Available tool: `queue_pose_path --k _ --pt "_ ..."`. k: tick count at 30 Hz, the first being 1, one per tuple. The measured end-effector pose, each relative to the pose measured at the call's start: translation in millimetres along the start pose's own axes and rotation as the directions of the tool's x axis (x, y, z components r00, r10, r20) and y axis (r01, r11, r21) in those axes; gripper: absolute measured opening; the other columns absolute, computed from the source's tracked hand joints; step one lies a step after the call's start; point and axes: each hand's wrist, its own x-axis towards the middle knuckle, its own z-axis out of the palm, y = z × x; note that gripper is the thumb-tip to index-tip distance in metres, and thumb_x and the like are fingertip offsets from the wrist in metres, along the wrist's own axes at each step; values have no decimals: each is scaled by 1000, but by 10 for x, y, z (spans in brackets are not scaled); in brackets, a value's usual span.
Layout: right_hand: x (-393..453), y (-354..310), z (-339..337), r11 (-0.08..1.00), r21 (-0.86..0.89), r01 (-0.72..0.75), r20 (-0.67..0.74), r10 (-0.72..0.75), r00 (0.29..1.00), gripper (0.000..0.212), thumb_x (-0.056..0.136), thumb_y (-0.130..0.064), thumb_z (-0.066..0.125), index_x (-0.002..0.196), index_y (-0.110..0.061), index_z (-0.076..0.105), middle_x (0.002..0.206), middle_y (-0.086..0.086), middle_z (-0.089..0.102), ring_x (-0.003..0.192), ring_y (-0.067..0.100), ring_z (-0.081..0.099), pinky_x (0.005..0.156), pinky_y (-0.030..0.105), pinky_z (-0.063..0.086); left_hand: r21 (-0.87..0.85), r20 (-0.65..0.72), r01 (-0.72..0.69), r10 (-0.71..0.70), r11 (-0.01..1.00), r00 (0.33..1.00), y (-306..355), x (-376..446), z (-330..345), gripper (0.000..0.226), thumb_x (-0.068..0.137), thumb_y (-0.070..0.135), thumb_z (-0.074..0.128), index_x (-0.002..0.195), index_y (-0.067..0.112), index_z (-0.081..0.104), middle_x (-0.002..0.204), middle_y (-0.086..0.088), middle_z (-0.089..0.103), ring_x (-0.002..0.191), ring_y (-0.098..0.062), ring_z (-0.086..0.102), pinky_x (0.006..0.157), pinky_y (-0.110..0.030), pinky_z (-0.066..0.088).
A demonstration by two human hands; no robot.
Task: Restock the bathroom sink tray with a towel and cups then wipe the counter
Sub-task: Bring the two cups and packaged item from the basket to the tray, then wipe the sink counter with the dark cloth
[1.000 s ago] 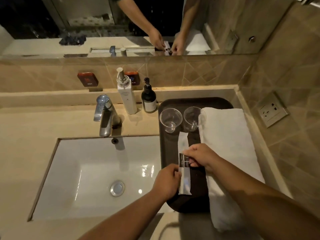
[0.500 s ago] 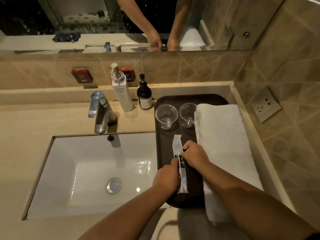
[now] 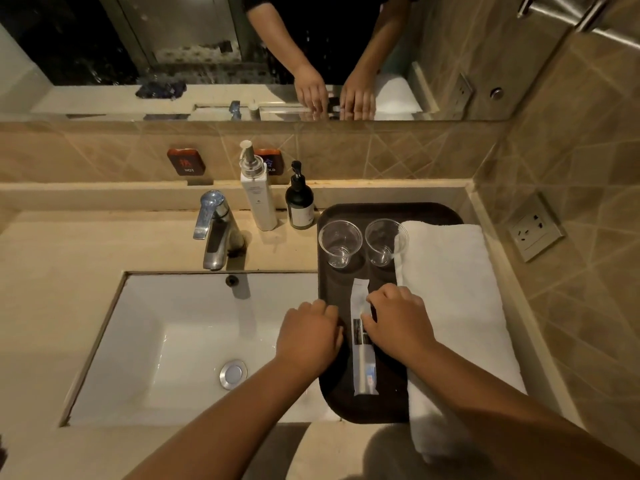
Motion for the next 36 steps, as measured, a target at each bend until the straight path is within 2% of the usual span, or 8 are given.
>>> queue_pose_path --k 3,5,7,14,22,27,33,36 --pt "-27 -87 -130 998 -41 58 22 -57 998 44 89 -50 46 126 -29 57 130 -2 55 126 21 43 110 46 27 31 -70 40 -38 999 997 -184 -18 -153 34 96 43 49 122 23 57 121 -2 60 108 -22 54 92 -36 42" --pt "-51 -171 -183 993 -65 102 46 -99 994 48 88 -54 44 129 -31 53 139 -2 50 136 23 34 114 52 17 45 -98 72 -67 996 993 -280 -83 -220 39 95 45 50 128 25 55 132 -1 57 119 -22 51 100 -37 39" --pt "-90 -261 -207 988 -65 141 57 -138 989 50 88 -56 44 131 -32 50 142 -2 48 139 24 31 114 53 15 50 -103 119 -113 992 988 -357 -197 -271 43 95 47 49 133 26 51 137 -1 54 123 -22 50 103 -38 37" --pt "-184 -577 -213 962 -3 273 67 -272 960 55 89 -58 45 136 -30 43 142 -3 47 133 21 39 114 43 22 35 -101 260 -256 965 961 -533 -694 -402 51 94 53 45 137 27 45 140 2 52 123 -19 51 105 -37 37" --pt "-265 -1097 -198 906 16 424 63 -424 904 59 87 -57 47 138 -27 40 141 -1 47 129 22 41 111 41 27 9 -142 390 -384 921 912 -874 -1287 -598 54 89 48 51 134 18 53 128 -3 61 107 -24 59 89 -38 44" --pt "-317 -1573 -173 856 30 516 97 -516 851 62 89 -56 46 143 -26 34 146 1 41 132 22 37 109 37 27 11 -170 468 -459 884 872 -1144 -1758 -690 48 81 40 66 119 11 64 108 -9 69 88 -30 65 75 -41 50" --pt "-496 -2489 -86 791 47 610 106 -611 785 63 88 -55 49 142 -26 36 146 1 42 130 22 40 108 36 30 -23 -200 569 -561 822 803 -1736 -2512 -737 56 88 46 49 134 15 52 126 -8 62 107 -29 59 89 -42 45" --pt "-662 -3050 14 771 43 635 97 -636 766 64 89 -56 48 143 -26 35 147 1 41 131 22 40 108 37 30 -13 -217 602 -590 798 778 -2120 -2954 -774 59 90 52 41 138 18 47 130 -4 59 110 -25 57 92 -41 42"
